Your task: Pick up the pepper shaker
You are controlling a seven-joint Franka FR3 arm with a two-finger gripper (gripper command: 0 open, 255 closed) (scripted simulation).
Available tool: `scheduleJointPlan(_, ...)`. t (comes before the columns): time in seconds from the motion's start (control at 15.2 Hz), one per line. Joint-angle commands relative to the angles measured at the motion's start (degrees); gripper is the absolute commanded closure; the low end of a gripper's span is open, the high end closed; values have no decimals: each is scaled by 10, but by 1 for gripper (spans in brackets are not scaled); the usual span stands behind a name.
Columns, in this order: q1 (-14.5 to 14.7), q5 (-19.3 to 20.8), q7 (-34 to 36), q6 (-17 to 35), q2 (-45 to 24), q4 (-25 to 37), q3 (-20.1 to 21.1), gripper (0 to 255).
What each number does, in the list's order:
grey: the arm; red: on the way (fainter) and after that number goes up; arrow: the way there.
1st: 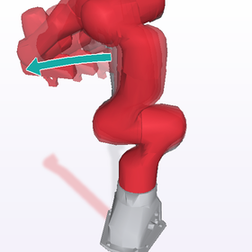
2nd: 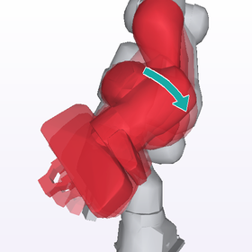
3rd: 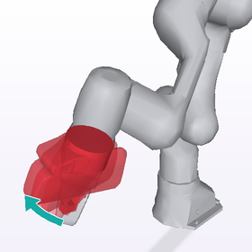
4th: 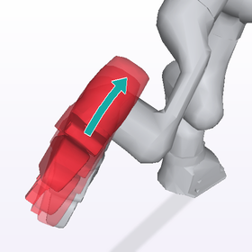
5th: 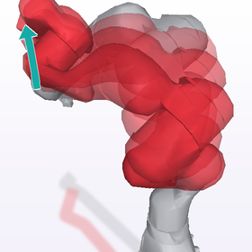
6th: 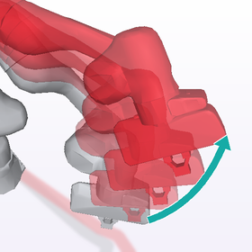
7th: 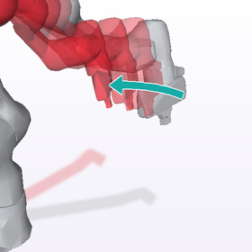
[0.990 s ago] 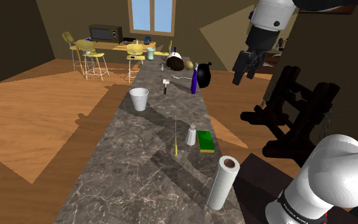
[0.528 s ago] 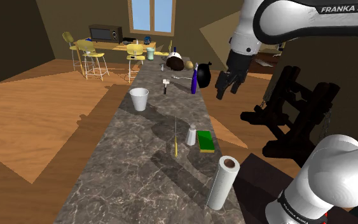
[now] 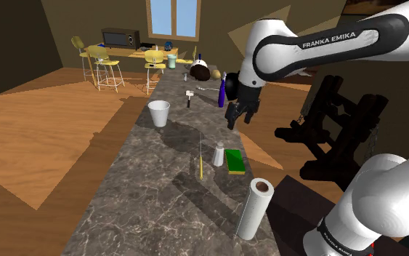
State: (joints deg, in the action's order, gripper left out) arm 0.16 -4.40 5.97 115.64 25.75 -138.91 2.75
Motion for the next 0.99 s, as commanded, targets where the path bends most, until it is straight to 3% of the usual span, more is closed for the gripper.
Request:
scheduleJointPlan(0.0, 0, -6, -2, 34, -38, -2, -2, 0)
scheduleJointPlan(0.46, 4, -34, -12, 137, -183, 20, -5, 0)
scheduleJointPlan(0.92, 5, -41, -19, 190, -222, 3, -5, 0)
